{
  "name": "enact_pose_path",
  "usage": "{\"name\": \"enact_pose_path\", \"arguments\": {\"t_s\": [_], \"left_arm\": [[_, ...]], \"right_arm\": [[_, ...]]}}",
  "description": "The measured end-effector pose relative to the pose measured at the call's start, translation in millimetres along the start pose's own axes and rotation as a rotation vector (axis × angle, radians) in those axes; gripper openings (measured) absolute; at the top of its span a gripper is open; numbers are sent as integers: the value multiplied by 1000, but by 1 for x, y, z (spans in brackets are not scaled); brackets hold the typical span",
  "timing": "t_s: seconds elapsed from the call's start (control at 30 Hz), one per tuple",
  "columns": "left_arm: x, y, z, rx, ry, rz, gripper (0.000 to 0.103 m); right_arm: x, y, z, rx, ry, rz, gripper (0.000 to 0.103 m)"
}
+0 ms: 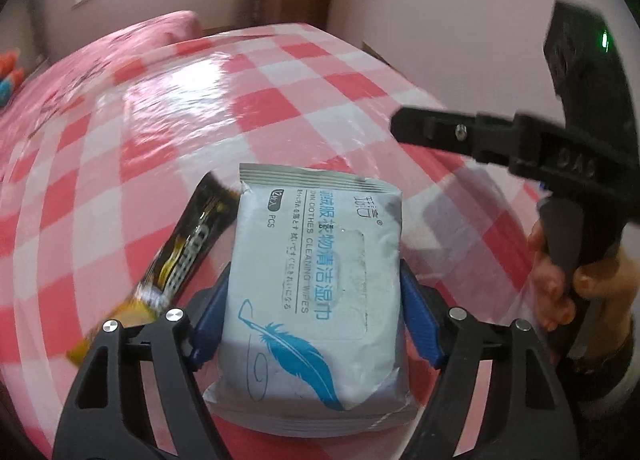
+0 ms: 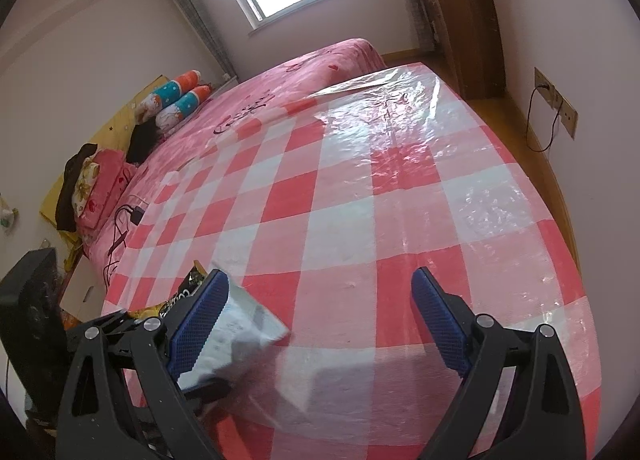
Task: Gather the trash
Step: 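Lower the left tool onto the white feather wipes pack and close it, then grasp the black coffee stick with right tool while left holds the wipes pack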
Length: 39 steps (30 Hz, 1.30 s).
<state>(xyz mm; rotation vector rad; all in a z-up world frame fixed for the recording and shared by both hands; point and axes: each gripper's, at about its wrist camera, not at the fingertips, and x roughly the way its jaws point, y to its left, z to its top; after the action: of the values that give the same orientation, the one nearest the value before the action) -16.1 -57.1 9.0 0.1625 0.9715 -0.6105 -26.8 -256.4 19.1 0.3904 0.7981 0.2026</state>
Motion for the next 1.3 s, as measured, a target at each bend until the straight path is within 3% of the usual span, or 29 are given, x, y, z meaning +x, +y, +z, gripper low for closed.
{"name": "enact_pose_path", "arguments": {"t_s": [0.23,0.63,0.97,1.1,1.3], "left_arm": [[-41,24,-20,-152,-84,4,76],[-90,97,-68,-352,-148,121,76],[-111,120,-102,-406,-188,142,76],[-117,128,-113,-418,-199,146,76],[-128,138,-129,-443,-224,131,76]], "right_arm": [[7,12,-4,-10,29,30,92],[33,72,-26,-126,114,96,92],[61,103,-21,-156,145,89,92],[69,113,-22,-143,173,105,75],[84,142,-25,-212,188,60,70]]}}
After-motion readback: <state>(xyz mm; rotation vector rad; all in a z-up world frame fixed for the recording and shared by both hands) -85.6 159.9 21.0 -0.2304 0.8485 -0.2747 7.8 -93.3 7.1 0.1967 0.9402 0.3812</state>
